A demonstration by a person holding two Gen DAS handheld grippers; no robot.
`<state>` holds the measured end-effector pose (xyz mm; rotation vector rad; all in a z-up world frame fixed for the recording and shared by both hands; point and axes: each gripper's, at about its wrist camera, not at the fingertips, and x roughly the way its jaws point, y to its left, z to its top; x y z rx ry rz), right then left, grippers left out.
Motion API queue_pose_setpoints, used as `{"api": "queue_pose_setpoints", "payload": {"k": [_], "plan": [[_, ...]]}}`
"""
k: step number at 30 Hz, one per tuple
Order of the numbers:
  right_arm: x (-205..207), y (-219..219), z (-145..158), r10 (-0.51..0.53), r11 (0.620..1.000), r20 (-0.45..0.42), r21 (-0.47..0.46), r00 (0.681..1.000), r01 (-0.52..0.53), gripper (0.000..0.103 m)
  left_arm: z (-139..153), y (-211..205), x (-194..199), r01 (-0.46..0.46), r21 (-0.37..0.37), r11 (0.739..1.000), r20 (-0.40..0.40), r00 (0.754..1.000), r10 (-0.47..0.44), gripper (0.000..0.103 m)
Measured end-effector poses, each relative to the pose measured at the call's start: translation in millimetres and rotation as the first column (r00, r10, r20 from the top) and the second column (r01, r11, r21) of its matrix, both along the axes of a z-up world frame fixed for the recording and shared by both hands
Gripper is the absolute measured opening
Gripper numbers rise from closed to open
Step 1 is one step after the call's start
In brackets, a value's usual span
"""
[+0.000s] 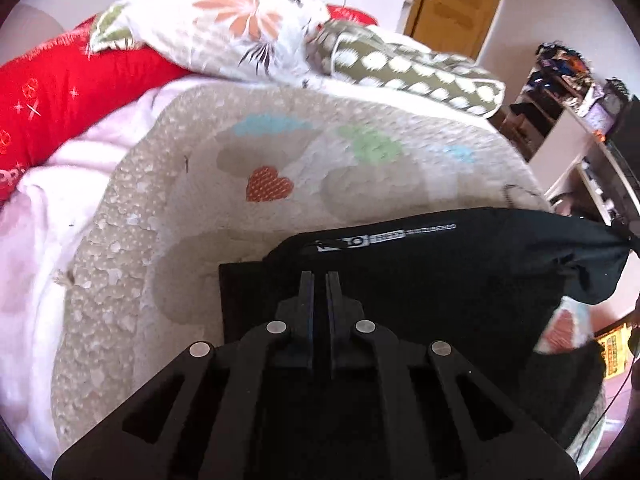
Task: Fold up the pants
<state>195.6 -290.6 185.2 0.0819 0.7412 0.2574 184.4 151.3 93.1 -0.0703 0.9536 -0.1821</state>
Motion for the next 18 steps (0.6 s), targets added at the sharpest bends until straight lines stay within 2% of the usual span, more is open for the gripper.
{"api": "queue_pose_setpoints", "payload": {"k": [2,6,8,9,10,11,14,18], "plan": [[-27,6,19,0.019,1.000,0.038,0.008,0.999,-0.019,0.011,12,2,-11,0.005,-0.029,1.000,0.018,1.000,-0.004,0.004],[-87,17,44,0.061,0.998,0.098,-0.009,0.993,-0.060,0.011,21,6,-24,-0.011,-0.039,0.999,0.022,1.000,0.012,0.005],[-115,21,46,0.083,0.997,0.106,-0.016,0.991,-0.082,0.011,17,5,-24,0.006,-0.049,0.999,-0.005,1.000,-0.006,0.022],[-131,25,44,0.099,0.995,0.106,-0.036,0.989,-0.095,0.011,14,4,-24,0.010,-0.040,0.999,-0.016,1.000,-0.011,0.045],[-140,27,41,0.103,0.994,0.103,-0.045,0.989,-0.098,0.011,11,1,-22,0.018,-0.025,1.000,-0.018,1.000,-0.019,0.062],[-150,28,34,0.110,0.993,0.091,-0.050,0.990,-0.106,0.011,9,-2,-21,0.028,-0.013,1.000,-0.014,1.000,-0.028,0.066],[-162,24,14,0.098,0.994,0.056,-0.054,0.994,-0.095,0.011,1,-10,-5,0.054,0.041,0.998,-0.013,0.999,-0.053,0.066],[-154,9,-4,0.061,0.998,0.025,-0.009,0.998,-0.061,0.011,-22,-20,29,0.131,0.128,0.983,-0.071,0.990,-0.123,0.067]]}}
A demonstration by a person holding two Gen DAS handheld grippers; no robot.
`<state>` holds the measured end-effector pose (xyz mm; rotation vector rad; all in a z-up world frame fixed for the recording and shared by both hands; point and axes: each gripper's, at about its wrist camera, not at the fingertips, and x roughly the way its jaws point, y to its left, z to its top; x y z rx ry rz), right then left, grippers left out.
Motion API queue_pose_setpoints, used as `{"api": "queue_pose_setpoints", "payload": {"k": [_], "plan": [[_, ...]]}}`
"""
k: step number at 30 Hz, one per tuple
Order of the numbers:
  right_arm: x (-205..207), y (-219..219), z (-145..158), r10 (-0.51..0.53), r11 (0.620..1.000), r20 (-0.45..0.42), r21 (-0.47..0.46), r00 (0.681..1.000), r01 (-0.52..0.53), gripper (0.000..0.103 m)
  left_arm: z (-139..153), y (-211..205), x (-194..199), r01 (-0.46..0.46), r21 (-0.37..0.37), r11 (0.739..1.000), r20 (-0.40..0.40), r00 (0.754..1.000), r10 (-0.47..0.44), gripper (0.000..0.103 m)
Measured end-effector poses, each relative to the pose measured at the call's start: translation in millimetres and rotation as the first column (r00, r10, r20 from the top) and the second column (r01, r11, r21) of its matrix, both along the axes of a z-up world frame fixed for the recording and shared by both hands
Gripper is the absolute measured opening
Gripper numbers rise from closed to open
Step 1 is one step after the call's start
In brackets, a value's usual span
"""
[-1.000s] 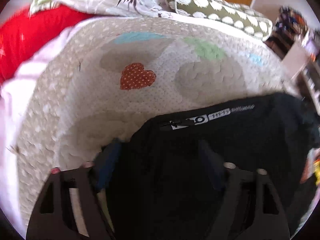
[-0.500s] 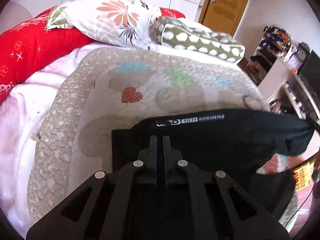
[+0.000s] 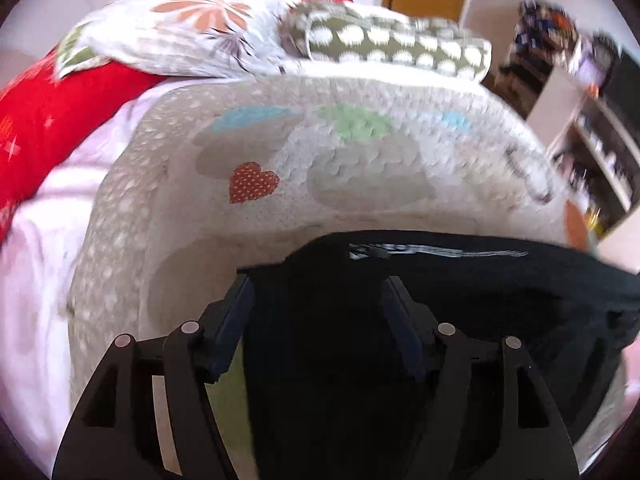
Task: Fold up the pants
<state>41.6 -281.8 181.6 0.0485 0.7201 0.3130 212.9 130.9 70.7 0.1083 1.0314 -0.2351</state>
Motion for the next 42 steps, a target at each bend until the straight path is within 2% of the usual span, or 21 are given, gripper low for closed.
{"api": "queue_pose_setpoints", "payload": {"k": [3,6,8,9,12,14,15,17,18,20,21,24,26,27,29,33,34,37,39,42], "plan": [[7,-5,-5,-0.005,1.000,-0.007,-0.005,1.000,0.005,0.011,-21,-8,19,0.084,0.086,0.993,-0.027,0.996,-0.082,0.067],[14,-9,-7,-0.008,1.000,-0.011,-0.016,1.000,0.008,0.011,-40,-17,32,0.196,0.137,0.971,-0.071,0.980,-0.188,0.068],[18,-9,-8,-0.009,1.000,-0.013,-0.023,1.000,0.009,0.011,-46,-19,38,0.227,0.140,0.964,-0.080,0.973,-0.217,0.073],[21,-9,-10,-0.010,1.000,-0.015,-0.029,1.000,0.010,0.011,-46,-18,41,0.228,0.140,0.963,-0.079,0.973,-0.219,0.079],[27,-7,-11,-0.013,0.999,-0.018,-0.046,1.000,0.013,0.011,-46,-16,42,0.239,0.145,0.960,-0.075,0.970,-0.230,0.079],[30,-8,-10,-0.019,0.999,-0.015,-0.051,1.000,0.018,0.011,-45,-19,36,0.257,0.139,0.956,-0.061,0.966,-0.251,0.063],[31,-9,-9,-0.022,0.999,-0.012,-0.049,1.000,0.022,0.011,-45,-21,34,0.267,0.124,0.956,-0.063,0.963,-0.261,0.047],[32,-10,-5,-0.031,0.999,0.002,-0.040,1.000,0.031,0.011,-43,-26,26,0.264,0.142,0.954,-0.033,0.964,-0.262,0.038],[31,-10,-3,-0.036,0.999,0.011,-0.036,0.999,0.036,0.011,-41,-28,22,0.255,0.144,0.956,-0.024,0.967,-0.254,0.026],[28,-10,6,-0.040,0.999,0.035,-0.026,0.999,0.041,0.011,-33,-28,14,0.219,0.169,0.961,0.013,0.975,-0.224,0.015],[24,-8,11,-0.037,0.999,0.050,-0.024,0.998,0.038,0.011,-27,-26,10,0.198,0.166,0.966,0.034,0.978,-0.206,0.005],[13,-4,28,-0.029,0.999,0.098,-0.034,0.995,0.033,0.011,1,-12,-14,0.139,0.089,0.986,0.103,0.983,-0.148,0.003],[4,-3,38,-0.023,0.999,0.124,-0.033,0.992,0.027,0.011,23,-5,-40,0.154,0.010,0.988,0.182,0.971,-0.153,0.003],[-3,-3,45,-0.017,0.999,0.139,-0.031,0.990,0.022,0.011,31,-4,-51,0.147,-0.006,0.989,0.190,0.971,-0.143,0.003],[-15,-3,52,-0.014,0.999,0.151,-0.033,0.988,0.019,0.011,40,-6,-69,0.153,-0.022,0.988,0.186,0.972,-0.146,0.003],[-41,1,52,0.031,0.999,0.136,-0.042,0.990,-0.026,0.011,35,-16,-85,0.116,-0.013,0.993,0.112,0.987,-0.114,0.003],[-53,5,47,0.053,0.997,0.118,-0.054,0.992,-0.047,0.011,32,-20,-86,0.111,0.001,0.994,0.103,0.988,-0.111,0.003],[-76,17,30,0.106,0.990,0.063,-0.100,0.992,-0.099,0.011,21,-28,-80,0.086,-0.016,0.996,0.047,0.995,-0.085,0.003],[-93,25,6,0.149,0.986,-0.019,-0.073,0.989,-0.151,0.011,13,-29,-78,0.061,-0.040,0.997,0.026,0.998,-0.060,0.003],[-104,41,-30,0.203,0.967,-0.142,-0.123,0.969,-0.221,0.011,0,-31,-77,0.021,-0.051,0.998,0.007,1.000,-0.020,0.005]]}}
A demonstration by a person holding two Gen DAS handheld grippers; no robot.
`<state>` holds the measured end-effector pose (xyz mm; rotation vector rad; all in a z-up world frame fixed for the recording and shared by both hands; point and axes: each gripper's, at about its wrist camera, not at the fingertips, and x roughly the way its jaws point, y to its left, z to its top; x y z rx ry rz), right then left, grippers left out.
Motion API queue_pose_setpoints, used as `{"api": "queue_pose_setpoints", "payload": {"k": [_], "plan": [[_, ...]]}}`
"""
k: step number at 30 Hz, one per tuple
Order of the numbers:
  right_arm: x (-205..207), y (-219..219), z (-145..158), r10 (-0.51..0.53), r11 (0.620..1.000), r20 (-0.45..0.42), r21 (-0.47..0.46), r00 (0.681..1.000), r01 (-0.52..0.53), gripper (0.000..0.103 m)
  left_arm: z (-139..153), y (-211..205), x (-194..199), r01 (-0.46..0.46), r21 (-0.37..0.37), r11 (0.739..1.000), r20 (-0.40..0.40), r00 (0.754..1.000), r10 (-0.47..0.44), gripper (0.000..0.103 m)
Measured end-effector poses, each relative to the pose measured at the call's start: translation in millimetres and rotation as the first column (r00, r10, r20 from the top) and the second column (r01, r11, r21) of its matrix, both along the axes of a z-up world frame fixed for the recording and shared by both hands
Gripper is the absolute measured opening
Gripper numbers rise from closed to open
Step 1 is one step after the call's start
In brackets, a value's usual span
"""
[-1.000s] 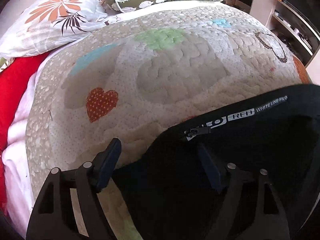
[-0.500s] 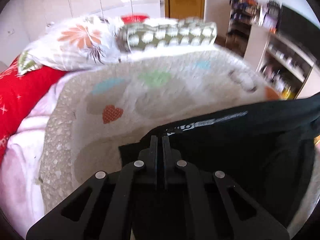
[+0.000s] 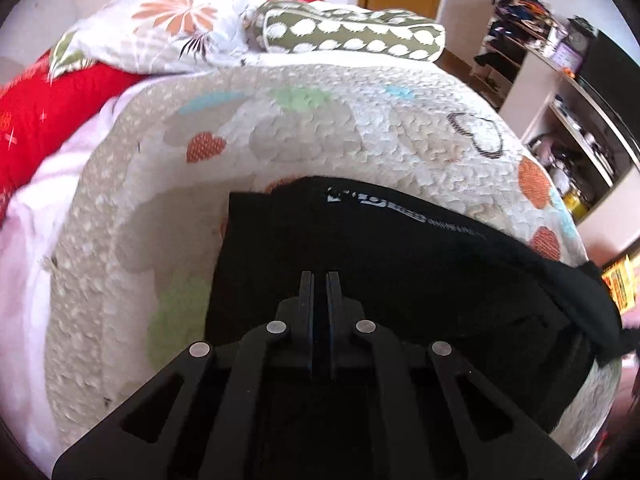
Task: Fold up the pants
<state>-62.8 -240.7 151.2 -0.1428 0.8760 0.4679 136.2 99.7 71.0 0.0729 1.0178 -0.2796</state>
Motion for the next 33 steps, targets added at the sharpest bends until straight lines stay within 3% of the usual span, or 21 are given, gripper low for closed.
{"api": "queue_pose_setpoints", "payload": {"k": [3,6,7,9,10,15,17,20,26,28,30,31,32,33], "plan": [[-3,7,-16,0.021,1.000,-0.060,-0.016,0.998,-0.022,0.011,-11,-1,-4,-0.018,0.005,1.000,-0.015,1.000,0.018,0.005],[4,9,12,-0.004,1.000,-0.038,0.026,0.999,0.005,0.012,-14,2,-11,-0.030,0.014,0.999,-0.011,0.999,0.030,0.005],[5,7,26,-0.007,0.998,-0.012,0.067,1.000,0.008,0.014,-14,4,-14,-0.039,0.014,0.999,-0.015,0.999,0.039,0.011],[10,12,51,0.000,0.991,0.049,0.137,0.999,-0.007,0.029,-14,10,-20,-0.068,0.015,0.998,-0.010,0.998,0.068,0.022],[17,21,66,0.011,0.984,0.089,0.178,0.996,-0.027,0.046,-13,16,-24,-0.093,0.006,0.996,-0.001,0.996,0.093,0.026],[80,89,85,0.055,0.955,0.137,0.282,0.989,-0.092,0.049,-10,47,-44,-0.229,-0.051,0.972,0.019,0.973,0.231,0.026],[120,122,77,0.058,0.949,0.112,0.301,0.992,-0.090,0.049,-10,59,-53,-0.265,-0.087,0.960,0.018,0.963,0.268,0.026],[191,180,53,0.085,0.962,0.036,0.257,0.996,-0.091,0.049,-11,74,-67,-0.307,-0.123,0.944,0.013,0.950,0.311,0.026],[298,277,-21,0.170,0.985,-0.121,0.030,0.978,-0.168,0.049,-9,97,-88,-0.347,-0.154,0.925,0.026,0.935,0.355,0.027],[320,286,-45,0.154,0.987,-0.162,-0.026,0.975,-0.160,0.049,-10,104,-93,-0.362,-0.166,0.917,0.027,0.928,0.371,0.041],[334,288,-63,0.140,0.989,-0.217,-0.022,0.966,-0.149,0.045,-10,110,-97,-0.369,-0.193,0.909,0.030,0.924,0.381,0.049],[336,285,-67,0.144,0.988,-0.228,-0.018,0.963,-0.152,0.033,-10,113,-100,-0.375,-0.204,0.904,0.025,0.921,0.388,0.049],[336,284,-66,0.139,0.989,-0.210,-0.025,0.968,-0.148,0.015,-10,116,-101,-0.383,-0.208,0.900,0.020,0.918,0.395,0.049],[333,280,-60,0.133,0.989,-0.179,-0.033,0.975,-0.141,0.008,-9,118,-103,-0.393,-0.211,0.895,0.015,0.914,0.405,0.049]]}}
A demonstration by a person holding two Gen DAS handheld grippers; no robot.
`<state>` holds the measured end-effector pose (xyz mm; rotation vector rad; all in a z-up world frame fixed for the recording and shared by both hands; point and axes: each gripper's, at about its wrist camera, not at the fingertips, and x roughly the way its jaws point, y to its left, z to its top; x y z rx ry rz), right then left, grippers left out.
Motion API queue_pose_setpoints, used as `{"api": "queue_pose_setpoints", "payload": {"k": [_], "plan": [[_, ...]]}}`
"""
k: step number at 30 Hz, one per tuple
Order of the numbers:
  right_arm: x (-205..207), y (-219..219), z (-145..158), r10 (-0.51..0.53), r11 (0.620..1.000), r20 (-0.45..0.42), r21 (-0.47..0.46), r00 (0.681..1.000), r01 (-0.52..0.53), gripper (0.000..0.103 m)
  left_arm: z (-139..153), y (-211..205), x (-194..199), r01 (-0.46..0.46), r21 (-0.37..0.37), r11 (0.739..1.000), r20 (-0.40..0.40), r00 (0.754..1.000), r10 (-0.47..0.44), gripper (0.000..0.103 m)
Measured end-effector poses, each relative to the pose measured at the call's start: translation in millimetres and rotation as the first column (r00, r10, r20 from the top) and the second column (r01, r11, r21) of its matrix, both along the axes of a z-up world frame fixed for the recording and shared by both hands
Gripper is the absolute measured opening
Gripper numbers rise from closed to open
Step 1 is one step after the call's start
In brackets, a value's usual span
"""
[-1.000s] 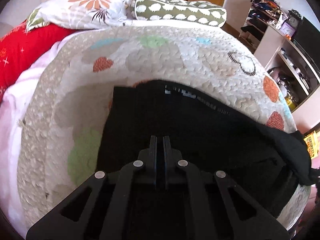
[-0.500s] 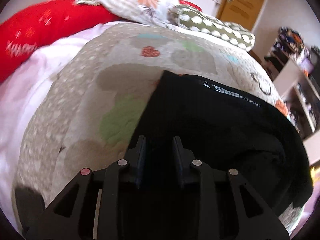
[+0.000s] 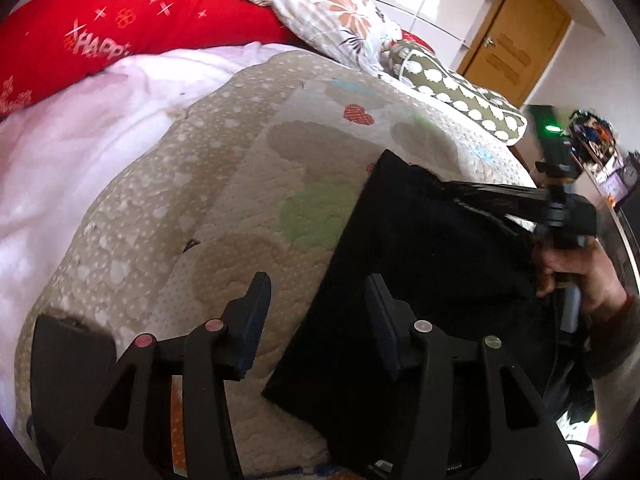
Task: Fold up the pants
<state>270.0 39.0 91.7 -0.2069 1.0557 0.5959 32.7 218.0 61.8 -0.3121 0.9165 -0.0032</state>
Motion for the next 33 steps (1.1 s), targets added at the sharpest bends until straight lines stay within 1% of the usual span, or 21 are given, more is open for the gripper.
{"api": "queue_pose_setpoints", "payload": {"k": [1,2,3,4,6,7,9,11,13,14,16,18,19,20,22,23,25,27,29,33], "plan": [[-2,-3,5,-0.001,1.000,0.010,0.016,1.000,0.000,0.001,2,2,-2,-0.007,-0.005,1.000,0.001,1.000,0.007,0.049],[-9,-11,18,0.001,0.997,0.017,0.073,1.000,-0.003,0.001,4,3,-5,-0.012,-0.008,1.000,0.004,1.000,0.012,0.049],[-18,-15,30,0.004,0.995,0.039,0.100,0.999,-0.008,0.001,7,4,-9,-0.017,-0.013,1.000,0.015,1.000,0.017,0.049],[-32,-19,49,0.012,0.993,0.105,0.115,0.994,-0.025,0.001,11,5,-13,-0.021,-0.017,1.000,0.026,0.999,0.021,0.049],[-45,-22,71,0.025,0.991,0.167,0.122,0.986,-0.046,0.001,16,6,-20,-0.024,-0.024,0.999,0.037,0.999,0.025,0.049],[-48,-20,76,0.029,0.992,0.180,0.116,0.983,-0.051,0.001,18,5,-22,-0.021,-0.029,0.999,0.039,0.999,0.022,0.049],[-50,-15,77,0.052,0.995,0.249,0.071,0.967,-0.072,0.001,18,4,-24,-0.012,-0.029,1.000,0.038,0.999,0.013,0.049],[-40,-7,63,0.056,0.996,0.217,0.050,0.975,-0.068,0.003,17,4,-27,-0.008,-0.023,1.000,0.033,0.999,0.009,0.049],[-20,0,37,0.033,0.999,0.120,0.032,0.992,-0.037,0.004,12,6,-28,-0.007,-0.030,1.000,0.024,1.000,0.008,0.049],[-14,5,27,0.035,0.999,0.092,0.023,0.995,-0.037,0.004,9,8,-28,-0.010,-0.037,0.999,0.019,1.000,0.010,0.049],[-1,12,7,0.043,0.999,0.056,-0.008,0.997,-0.043,0.005,3,12,-27,-0.020,-0.060,0.998,0.004,1.000,0.020,0.049],[7,12,0,0.039,0.999,0.038,-0.002,0.999,-0.039,0.010,-2,17,-24,-0.029,-0.080,0.996,-0.005,1.000,0.029,0.049],[11,11,-2,0.041,0.999,0.020,0.019,0.999,-0.041,0.018,-5,18,-23,-0.033,-0.087,0.996,-0.008,0.999,0.033,0.049],[13,9,-1,0.041,0.999,0.016,0.034,0.999,-0.042,0.035,-6,19,-21,-0.036,-0.091,0.995,-0.008,0.999,0.035,0.049],[15,5,1,0.036,0.997,0.013,0.070,0.999,-0.037,0.055,-9,19,-18,-0.037,-0.103,0.994,-0.008,0.999,0.037,0.049],[16,3,1,0.034,0.995,0.003,0.091,0.999,-0.035,0.057,-9,18,-17,-0.035,-0.106,0.994,-0.007,0.999,0.035,0.049],[19,1,1,0.027,0.995,-0.006,0.100,1.000,-0.027,0.057,-8,16,-18,-0.028,-0.109,0.994,-0.003,1.000,0.028,0.049],[22,2,-4,0.025,0.996,-0.016,0.082,1.000,-0.024,0.057,-8,14,-18,-0.022,-0.104,0.994,-0.002,1.000,0.022,0.049],[25,5,-8,0.021,0.999,-0.021,0.046,1.000,-0.020,0.057,-7,13,-19,-0.020,-0.096,0.995,0.001,1.000,0.020,0.049],[25,7,3,0.056,0.997,0.036,0.055,0.998,-0.058,0.058,-11,15,-17,-0.029,-0.104,0.994,-0.010,1.000,0.029,0.049]]}}
